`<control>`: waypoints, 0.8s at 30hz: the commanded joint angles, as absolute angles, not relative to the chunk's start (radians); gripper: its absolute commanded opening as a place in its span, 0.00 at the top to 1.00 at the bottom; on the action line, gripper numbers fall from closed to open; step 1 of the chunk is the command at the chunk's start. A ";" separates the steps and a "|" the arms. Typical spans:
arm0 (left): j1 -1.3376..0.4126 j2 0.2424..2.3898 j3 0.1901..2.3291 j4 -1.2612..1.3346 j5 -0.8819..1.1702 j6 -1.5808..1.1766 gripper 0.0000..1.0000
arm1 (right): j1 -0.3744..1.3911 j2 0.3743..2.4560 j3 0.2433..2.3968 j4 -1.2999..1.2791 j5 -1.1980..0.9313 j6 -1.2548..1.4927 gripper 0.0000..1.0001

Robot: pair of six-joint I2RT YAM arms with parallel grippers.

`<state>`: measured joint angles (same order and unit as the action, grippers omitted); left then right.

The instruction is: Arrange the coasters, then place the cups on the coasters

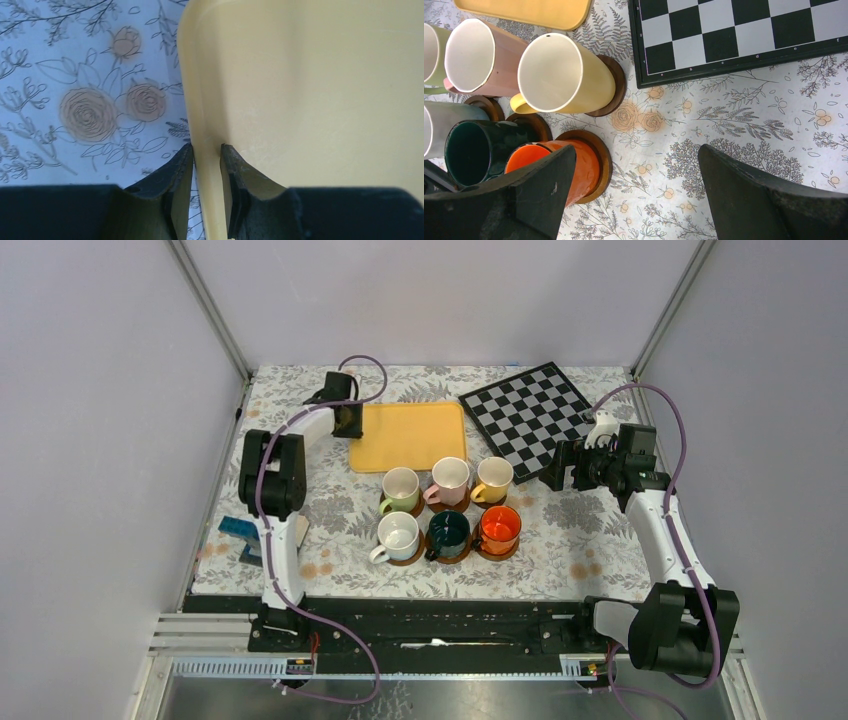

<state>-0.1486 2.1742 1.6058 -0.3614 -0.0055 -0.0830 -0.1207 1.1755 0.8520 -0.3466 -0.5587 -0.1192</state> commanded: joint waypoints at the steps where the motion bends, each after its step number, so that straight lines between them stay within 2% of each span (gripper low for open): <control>1: -0.183 2.223 1.637 -0.371 0.054 -0.133 0.73 | -0.124 1.156 0.848 -0.329 -0.546 -0.133 0.02; 24: -0.285 2.276 1.712 -0.344 0.109 -0.095 0.74 | -0.124 1.157 0.847 -0.329 -0.545 -0.132 0.02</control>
<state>-0.2501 2.2307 1.6791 -0.3401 0.0479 -0.1165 -0.1207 1.1755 0.8474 -0.3466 -0.5583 -0.1192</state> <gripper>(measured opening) 0.264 0.988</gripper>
